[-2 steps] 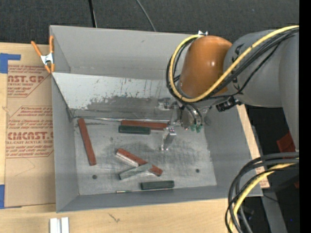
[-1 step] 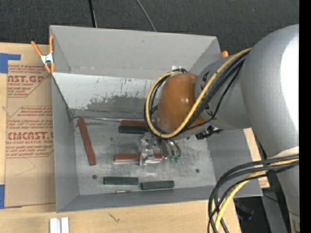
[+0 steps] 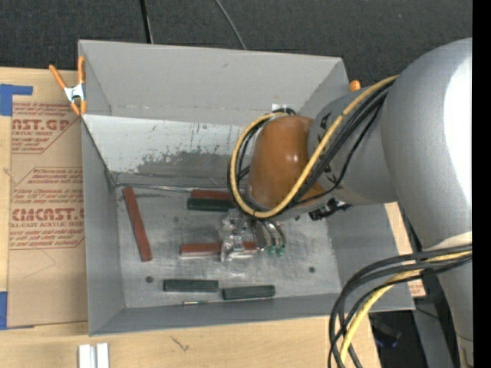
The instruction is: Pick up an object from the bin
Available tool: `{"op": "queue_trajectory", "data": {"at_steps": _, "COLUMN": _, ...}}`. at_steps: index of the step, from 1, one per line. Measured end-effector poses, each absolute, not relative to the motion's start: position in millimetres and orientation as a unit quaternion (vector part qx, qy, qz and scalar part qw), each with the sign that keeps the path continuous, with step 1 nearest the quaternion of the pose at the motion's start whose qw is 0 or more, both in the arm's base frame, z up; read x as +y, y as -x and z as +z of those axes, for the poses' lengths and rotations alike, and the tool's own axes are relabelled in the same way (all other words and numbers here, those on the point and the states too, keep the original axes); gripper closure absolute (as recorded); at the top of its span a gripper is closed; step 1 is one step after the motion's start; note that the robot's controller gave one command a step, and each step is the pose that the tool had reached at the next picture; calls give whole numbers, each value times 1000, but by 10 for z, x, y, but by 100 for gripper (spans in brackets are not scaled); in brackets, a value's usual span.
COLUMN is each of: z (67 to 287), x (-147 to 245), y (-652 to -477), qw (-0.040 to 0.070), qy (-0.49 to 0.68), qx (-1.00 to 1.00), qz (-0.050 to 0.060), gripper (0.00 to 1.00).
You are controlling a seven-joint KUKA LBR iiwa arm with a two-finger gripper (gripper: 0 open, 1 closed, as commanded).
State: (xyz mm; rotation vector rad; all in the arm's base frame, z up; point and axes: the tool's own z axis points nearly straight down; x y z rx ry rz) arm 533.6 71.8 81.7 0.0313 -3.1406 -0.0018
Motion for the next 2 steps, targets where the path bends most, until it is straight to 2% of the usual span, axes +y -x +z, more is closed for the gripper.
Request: {"op": "queue_trajectory", "data": {"at_steps": 2, "z": 2115, "x": 678, "y": -5331, "qw": 0, "qy": -13, "qx": -1000, "qz": 0, "gripper": 100}}
